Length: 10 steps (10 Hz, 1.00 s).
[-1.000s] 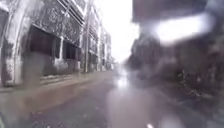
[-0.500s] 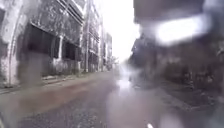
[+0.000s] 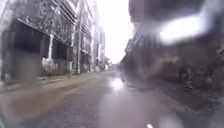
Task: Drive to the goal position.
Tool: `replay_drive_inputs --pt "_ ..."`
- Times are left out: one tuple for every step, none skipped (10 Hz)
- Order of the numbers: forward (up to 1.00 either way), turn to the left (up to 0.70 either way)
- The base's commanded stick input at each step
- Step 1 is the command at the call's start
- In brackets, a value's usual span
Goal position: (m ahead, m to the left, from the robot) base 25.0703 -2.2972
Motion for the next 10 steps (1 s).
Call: replay_drive_inputs --pt "0.50 0.02" --pt "0.50 0.02" --pt "0.50 0.02" --pt "0.50 0.02" --pt "0.50 0.02" --pt "0.50 0.02" --pt "0.50 0.02" --pt "0.50 0.02" --pt "0.50 0.02" --pt "0.50 0.02"
